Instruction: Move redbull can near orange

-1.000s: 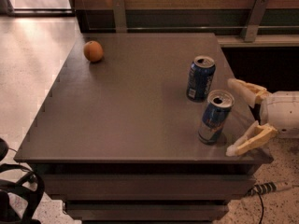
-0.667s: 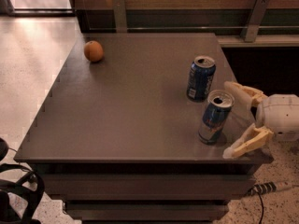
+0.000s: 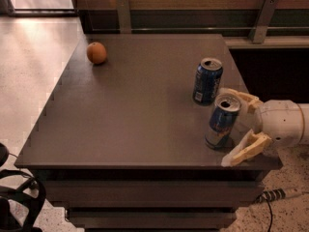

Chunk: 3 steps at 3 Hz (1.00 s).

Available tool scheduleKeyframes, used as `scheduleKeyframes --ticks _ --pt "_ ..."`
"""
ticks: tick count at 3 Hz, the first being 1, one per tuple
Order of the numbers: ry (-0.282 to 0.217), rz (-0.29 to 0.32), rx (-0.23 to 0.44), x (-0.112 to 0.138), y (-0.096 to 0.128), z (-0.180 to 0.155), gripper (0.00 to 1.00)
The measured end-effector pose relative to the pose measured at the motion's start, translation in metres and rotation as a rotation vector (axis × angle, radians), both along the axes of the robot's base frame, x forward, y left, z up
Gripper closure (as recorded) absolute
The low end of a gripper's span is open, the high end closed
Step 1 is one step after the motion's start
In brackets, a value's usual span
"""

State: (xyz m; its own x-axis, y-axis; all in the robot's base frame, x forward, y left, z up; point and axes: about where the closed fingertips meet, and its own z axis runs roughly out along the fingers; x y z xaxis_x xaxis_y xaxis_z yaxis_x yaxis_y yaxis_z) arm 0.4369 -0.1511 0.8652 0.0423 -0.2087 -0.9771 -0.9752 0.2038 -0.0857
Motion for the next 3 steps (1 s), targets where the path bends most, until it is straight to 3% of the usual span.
scheduleKeyframes --ticks 2,3 --pt "0.003 0.02 0.012 -0.0014 0.0106 0.0004 0.48" --pt "0.001 0.026 0.011 -0.0016 0.0137 0.0013 0.8"
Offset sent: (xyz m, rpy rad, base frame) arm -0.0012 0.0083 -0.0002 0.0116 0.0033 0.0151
